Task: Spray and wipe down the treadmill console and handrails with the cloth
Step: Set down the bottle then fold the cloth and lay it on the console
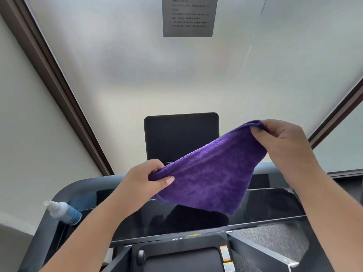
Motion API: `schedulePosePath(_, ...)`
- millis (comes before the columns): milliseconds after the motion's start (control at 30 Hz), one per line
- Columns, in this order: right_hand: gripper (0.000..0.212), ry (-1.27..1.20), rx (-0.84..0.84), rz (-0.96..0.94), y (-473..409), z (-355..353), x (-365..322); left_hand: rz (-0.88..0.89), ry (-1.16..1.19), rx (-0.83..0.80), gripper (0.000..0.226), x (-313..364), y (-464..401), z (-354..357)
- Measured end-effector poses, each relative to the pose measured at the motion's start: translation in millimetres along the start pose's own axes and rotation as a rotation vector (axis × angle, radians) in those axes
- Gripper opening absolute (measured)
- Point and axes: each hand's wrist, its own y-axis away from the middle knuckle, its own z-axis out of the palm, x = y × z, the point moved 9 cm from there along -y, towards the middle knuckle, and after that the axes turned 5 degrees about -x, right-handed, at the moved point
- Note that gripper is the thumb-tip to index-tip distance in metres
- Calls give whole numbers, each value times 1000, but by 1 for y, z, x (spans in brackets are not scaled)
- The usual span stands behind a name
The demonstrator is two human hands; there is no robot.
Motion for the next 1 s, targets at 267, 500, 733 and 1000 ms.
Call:
schedulePosePath(267,17,-280,-54,149,-2,-21,12,32,312,-216,12,55,4,-55)
schedulePosePath(500,16,-234,-85,524,-42,50,136,-118,-84,98,19,-24,-56,-25)
schedulePosePath(733,32,267,-49,646,44,83,227,-392,-138,317,4,-106,25,62)
schedulePosePath(1000,11,394,-502,265,113,198,171,-575,-116,259,48,-121,58,114)
